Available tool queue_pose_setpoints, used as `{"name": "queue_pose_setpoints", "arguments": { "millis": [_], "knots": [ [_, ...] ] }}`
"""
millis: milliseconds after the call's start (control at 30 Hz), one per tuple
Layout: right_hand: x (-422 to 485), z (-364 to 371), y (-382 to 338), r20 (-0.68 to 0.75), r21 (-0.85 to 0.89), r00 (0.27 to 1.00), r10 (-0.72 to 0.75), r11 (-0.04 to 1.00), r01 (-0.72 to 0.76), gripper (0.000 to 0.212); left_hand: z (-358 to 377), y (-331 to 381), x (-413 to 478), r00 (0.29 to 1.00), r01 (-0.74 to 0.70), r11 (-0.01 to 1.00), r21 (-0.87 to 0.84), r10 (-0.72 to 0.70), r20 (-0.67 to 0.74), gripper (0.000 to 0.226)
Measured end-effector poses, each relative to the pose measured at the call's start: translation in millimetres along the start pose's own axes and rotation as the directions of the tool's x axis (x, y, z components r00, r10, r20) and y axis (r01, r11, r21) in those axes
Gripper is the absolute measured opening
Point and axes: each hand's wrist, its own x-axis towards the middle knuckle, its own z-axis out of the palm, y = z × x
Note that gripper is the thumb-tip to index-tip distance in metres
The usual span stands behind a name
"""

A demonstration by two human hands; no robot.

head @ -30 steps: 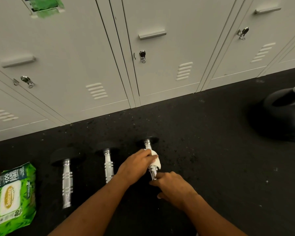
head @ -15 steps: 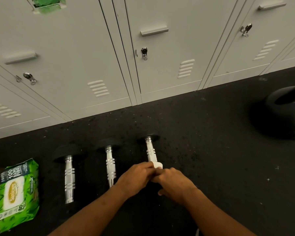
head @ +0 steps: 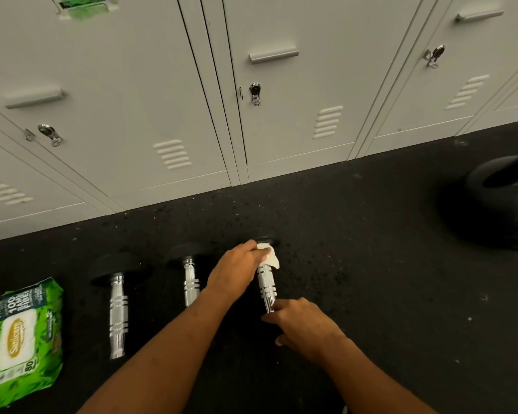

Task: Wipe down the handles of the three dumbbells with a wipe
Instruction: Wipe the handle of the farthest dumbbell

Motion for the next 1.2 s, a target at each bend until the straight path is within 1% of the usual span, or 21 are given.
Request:
{"name": "queue_pose_setpoints", "arguments": {
  "millis": [67,100,133,200,267,400,433,467,533,567,633,800,867,933,1000,1133,1200],
  "knots": [
    [0.2,-0.2,0.6,-0.011,-0.001,1.0,-0.001,1.0,0.001,0.055,4.0,3.0,-8.9,0.997,0.081,0.986,-0.147,-0.083,-0.004,0.037],
    [0.3,-0.5,0.8,-0.013,0.003,1.0,0.0,1.0,0.0,0.055,6.5,5.7,-16.6,0.996,0.081,0.971,-0.224,-0.084,-0.006,0.035],
    [0.1,-0.1,0.9,-0.008,0.007,1.0,-0.002,1.0,0.002,0.055,10.0,8.3,-26.1,0.999,0.053,0.962,-0.267,-0.054,0.003,0.034],
    [-0.6,-0.8,0.6,0.002,0.01,1.0,-0.007,1.0,0.007,0.054,17.3,15.2,-48.6,0.997,-0.042,0.943,-0.329,0.063,0.055,0.032],
    [-0.1,-1.2,-0.8,0.001,0.013,1.0,-0.015,1.0,0.015,0.054,26.4,16.8,-65.7,0.982,-0.133,0.932,-0.337,0.171,0.085,0.031],
    [0.3,-1.5,-2.2,0.012,0.013,1.0,-0.01,1.0,0.01,0.055,28.5,3.5,-61.2,0.963,-0.19,0.943,-0.274,0.234,0.137,0.028],
    [-0.4,-2.1,-1.9,0.006,0.015,1.0,-0.006,1.0,0.006,0.054,25.8,1.4,-57.4,0.961,-0.2,0.947,-0.251,0.24,0.138,0.026],
    [-1.2,-2.6,-1.5,-0.002,0.018,1.0,-0.003,1.0,0.004,0.054,23.1,0.7,-53.7,0.963,-0.22,0.946,-0.237,0.25,0.104,0.025],
    [-2.6,-3.1,-1.7,-0.007,0.017,1.0,0.001,1.0,-0.001,0.052,18.1,-0.6,-46.8,0.977,-0.177,0.946,-0.273,0.203,0.069,0.026],
    [-2.8,-3.2,-2.2,-0.009,0.019,1.0,0.003,1.0,-0.003,0.052,17.3,-1.2,-41.0,0.983,-0.162,0.954,-0.253,0.178,0.043,0.027],
    [-2.5,-3.2,-2.4,-0.015,0.022,1.0,0.005,1.0,-0.005,0.054,14.0,-3.6,-30.4,0.995,-0.089,0.959,-0.269,0.096,0.01,0.029],
    [-2.3,-1.6,-1.6,0.006,0.009,1.0,-0.005,1.0,0.005,0.055,8.8,-2.8,-13.0,0.996,0.08,0.947,-0.312,-0.091,-0.019,0.028],
    [-2.1,-1.8,-2.0,-0.006,0.011,1.0,-0.009,1.0,0.009,0.055,8.0,-3.6,-9.8,0.99,0.11,0.939,-0.326,-0.133,-0.05,0.028],
    [-1.5,-1.7,-1.8,-0.003,0.01,1.0,-0.007,1.0,0.007,0.054,6.6,-0.4,-12.2,0.99,0.118,0.937,-0.328,-0.138,-0.04,0.029],
    [-1.5,-2.4,-1.9,-0.001,0.008,1.0,-0.011,1.0,0.011,0.053,5.5,4.8,-22.5,0.995,0.089,0.938,-0.336,-0.095,-0.002,0.031],
    [-3.3,-0.5,-2.3,-0.031,0.013,0.999,-0.022,1.0,0.022,0.05,9.2,12.5,-51.6,0.996,-0.052,0.927,-0.37,0.075,0.048,0.029],
    [-4.6,1.3,-2.9,-0.059,0.034,0.998,-0.033,0.999,0.035,0.052,12.9,15.3,-64.1,0.987,-0.114,0.926,-0.36,0.147,0.066,0.025]
  ]
}}
